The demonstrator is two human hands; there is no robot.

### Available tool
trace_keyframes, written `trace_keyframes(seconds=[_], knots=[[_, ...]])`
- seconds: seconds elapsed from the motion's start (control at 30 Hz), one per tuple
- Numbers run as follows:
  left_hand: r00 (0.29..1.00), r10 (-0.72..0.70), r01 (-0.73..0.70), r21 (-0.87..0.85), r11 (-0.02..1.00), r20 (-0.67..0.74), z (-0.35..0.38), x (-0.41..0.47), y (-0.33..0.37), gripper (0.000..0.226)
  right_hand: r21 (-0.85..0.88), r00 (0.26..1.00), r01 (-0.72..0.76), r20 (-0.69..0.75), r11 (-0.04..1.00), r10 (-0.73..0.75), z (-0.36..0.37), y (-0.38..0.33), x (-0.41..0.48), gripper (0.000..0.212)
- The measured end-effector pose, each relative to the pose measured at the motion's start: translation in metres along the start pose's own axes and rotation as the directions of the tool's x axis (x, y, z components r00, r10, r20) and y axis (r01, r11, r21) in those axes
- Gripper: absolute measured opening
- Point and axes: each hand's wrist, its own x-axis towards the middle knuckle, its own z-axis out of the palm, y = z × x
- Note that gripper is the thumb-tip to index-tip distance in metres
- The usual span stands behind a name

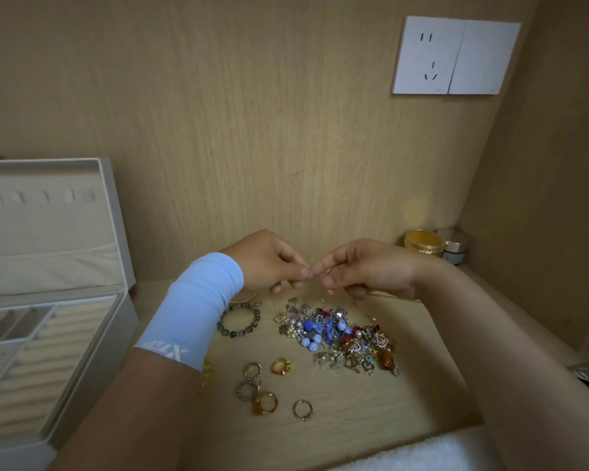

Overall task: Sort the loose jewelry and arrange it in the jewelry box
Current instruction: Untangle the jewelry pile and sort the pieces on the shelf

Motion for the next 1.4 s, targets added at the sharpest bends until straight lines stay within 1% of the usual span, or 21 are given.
trace_keyframes(seconds=[0.07,0.13,0.2,0.3,0.33,0.4,0.43,0.47,0.5,0.57,0.6,0.67,0.77,0.83,0.9,1.0,1.1,1.2,1.27,1.4], knots=[[1.0,0.002,-0.001,-0.005,1.0,0.025,-0.004,-0.004,0.003,0.011,-0.092,0.999,-0.044,-0.019,0.995,0.043,0.0,0.0,0.0,0.025],[0.999,0.025,-0.025,-0.035,0.999,0.021,-0.007,-0.007,0.006,0.012,-0.182,0.997,-0.076,-0.015,0.98,0.074,0.0,-0.001,-0.002,0.018],[0.998,0.062,-0.062,-0.107,0.992,0.001,-0.01,-0.008,0.008,0.014,-0.315,0.994,-0.102,0.002,0.944,0.108,0.0,-0.006,-0.005,0.013],[0.993,0.115,-0.121,-0.263,0.957,-0.038,-0.013,-0.009,0.013,0.015,-0.486,0.987,-0.147,-0.021,0.861,0.157,0.002,-0.016,-0.009,0.017],[0.99,0.131,-0.139,-0.326,0.935,-0.049,-0.013,-0.009,0.014,0.016,-0.529,0.987,-0.156,-0.052,0.834,0.151,0.002,-0.02,-0.01,0.02],[0.985,0.154,-0.172,-0.462,0.87,-0.076,-0.014,-0.01,0.018,0.016,-0.6,0.987,-0.152,-0.132,0.786,0.09,0.0,-0.029,-0.013,0.025],[0.982,0.16,-0.188,-0.523,0.832,-0.098,-0.014,-0.011,0.02,0.016,-0.599,0.987,-0.137,-0.152,0.789,0.056,0.001,-0.033,-0.015,0.028],[0.978,0.164,-0.208,-0.575,0.791,-0.128,-0.014,-0.011,0.022,0.016,-0.56,0.989,-0.103,-0.144,0.822,0.026,0.003,-0.037,-0.017,0.032],[0.973,0.166,-0.231,-0.62,0.75,-0.162,-0.014,-0.012,0.025,0.016,-0.48,0.994,-0.051,-0.113,0.876,-0.004,0.006,-0.04,-0.018,0.035],[0.96,0.169,-0.277,-0.69,0.669,-0.221,-0.014,-0.012,0.03,0.016,-0.262,0.995,0.075,-0.039,0.962,-0.089,0.014,-0.044,-0.018,0.034],[0.954,0.176,-0.298,-0.714,0.633,-0.242,-0.014,-0.013,0.032,0.016,-0.173,0.991,0.127,-0.014,0.977,-0.131,0.018,-0.046,-0.018,0.027],[0.941,0.189,-0.338,-0.744,0.576,-0.281,-0.017,-0.015,0.035,0.016,-0.034,0.984,0.177,-0.002,0.984,-0.177,0.022,-0.047,-0.018,0.015],[0.922,0.158,-0.383,-0.769,0.512,-0.353,-0.022,-0.019,0.038,0.015,0.092,0.98,0.196,-0.044,0.976,-0.192,0.018,-0.044,-0.023,0.015],[0.912,0.115,-0.398,-0.777,0.488,-0.395,-0.023,-0.019,0.037,0.015,0.139,0.983,0.176,-0.067,0.974,-0.168,0.012,-0.038,-0.03,0.017],[0.903,0.069,-0.395,-0.759,0.517,-0.423,-0.02,-0.018,0.037,0.014,0.17,0.986,0.149,-0.104,0.974,-0.132,0.002,-0.03,-0.04,0.019],[0.913,0.024,-0.334,-0.712,0.617,-0.408,-0.009,-0.015,0.037,0.011,0.174,0.979,0.098,-0.193,0.98,-0.063,-0.014,-0.02,-0.061,0.02],[0.932,-0.025,-0.25,-0.693,0.676,-0.362,0.007,-0.01,0.041,0.009,0.041,0.952,-0.003,-0.305,0.999,0.015,-0.03,-0.006,-0.084,0.019],[0.957,-0.055,-0.154,-0.66,0.735,-0.285,0.029,-0.005,0.047,0.008,-0.084,0.924,-0.124,-0.373,0.989,0.084,-0.045,0.012,-0.106,0.019],[0.965,-0.068,-0.106,-0.615,0.782,-0.253,0.045,0.0,0.05,0.008,-0.118,0.905,-0.185,-0.408,0.976,0.122,-0.053,0.026,-0.119,0.017],[0.964,-0.091,-0.043,-0.484,0.874,-0.248,0.072,0.014,0.059,0.009,-0.194,0.881,-0.283,-0.44,0.939,0.175,-0.064,0.047,-0.139,0.017]])
